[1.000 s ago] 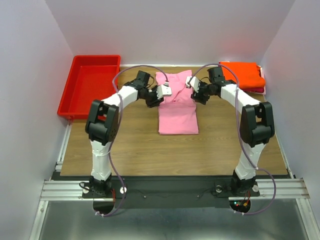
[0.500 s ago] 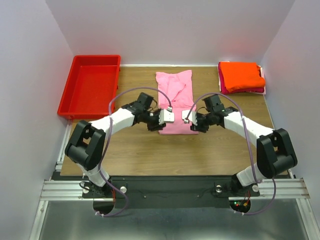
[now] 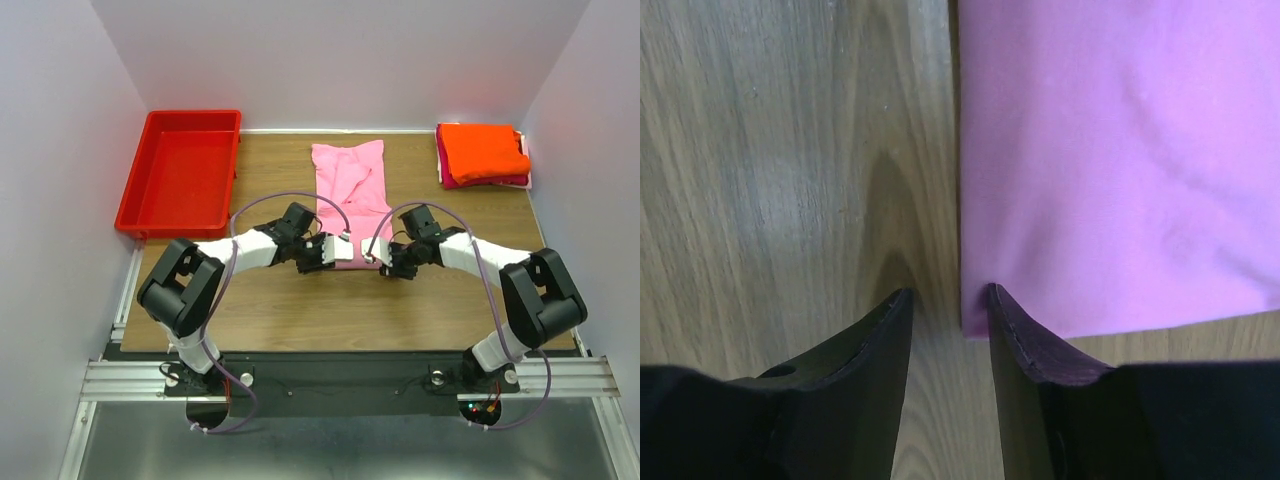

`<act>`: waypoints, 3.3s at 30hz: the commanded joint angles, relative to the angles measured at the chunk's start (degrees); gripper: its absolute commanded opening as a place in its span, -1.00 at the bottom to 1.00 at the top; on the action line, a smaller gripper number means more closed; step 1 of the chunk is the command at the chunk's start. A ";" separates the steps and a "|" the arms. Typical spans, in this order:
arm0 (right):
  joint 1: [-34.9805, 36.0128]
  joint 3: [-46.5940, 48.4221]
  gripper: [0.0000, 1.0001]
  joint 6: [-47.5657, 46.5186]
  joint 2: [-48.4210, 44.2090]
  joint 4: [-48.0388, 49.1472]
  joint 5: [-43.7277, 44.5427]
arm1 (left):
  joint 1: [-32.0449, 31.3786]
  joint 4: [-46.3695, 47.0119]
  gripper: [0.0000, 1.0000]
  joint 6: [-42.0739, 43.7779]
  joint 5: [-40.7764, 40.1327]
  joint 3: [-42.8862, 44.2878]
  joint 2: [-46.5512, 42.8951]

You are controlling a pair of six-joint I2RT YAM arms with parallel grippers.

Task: Fold and stack the t-shirts
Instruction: Fold the tshirt

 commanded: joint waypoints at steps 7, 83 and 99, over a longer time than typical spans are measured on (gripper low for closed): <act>0.56 -1.87 -0.22 1.56 4.34 8.28 4.35 | -0.34 1.86 -0.13 0.18 -2.04 0.23 2.78; -4.89 52.26 -0.99 2.17 33.34 -29.33 -8.65 | 15.22 -35.41 -1.00 -0.34 17.74 41.28 23.70; 1.00 26.08 -0.79 11.39 14.11 -31.53 -11.81 | 8.37 -27.51 -0.86 -0.68 18.35 11.67 3.41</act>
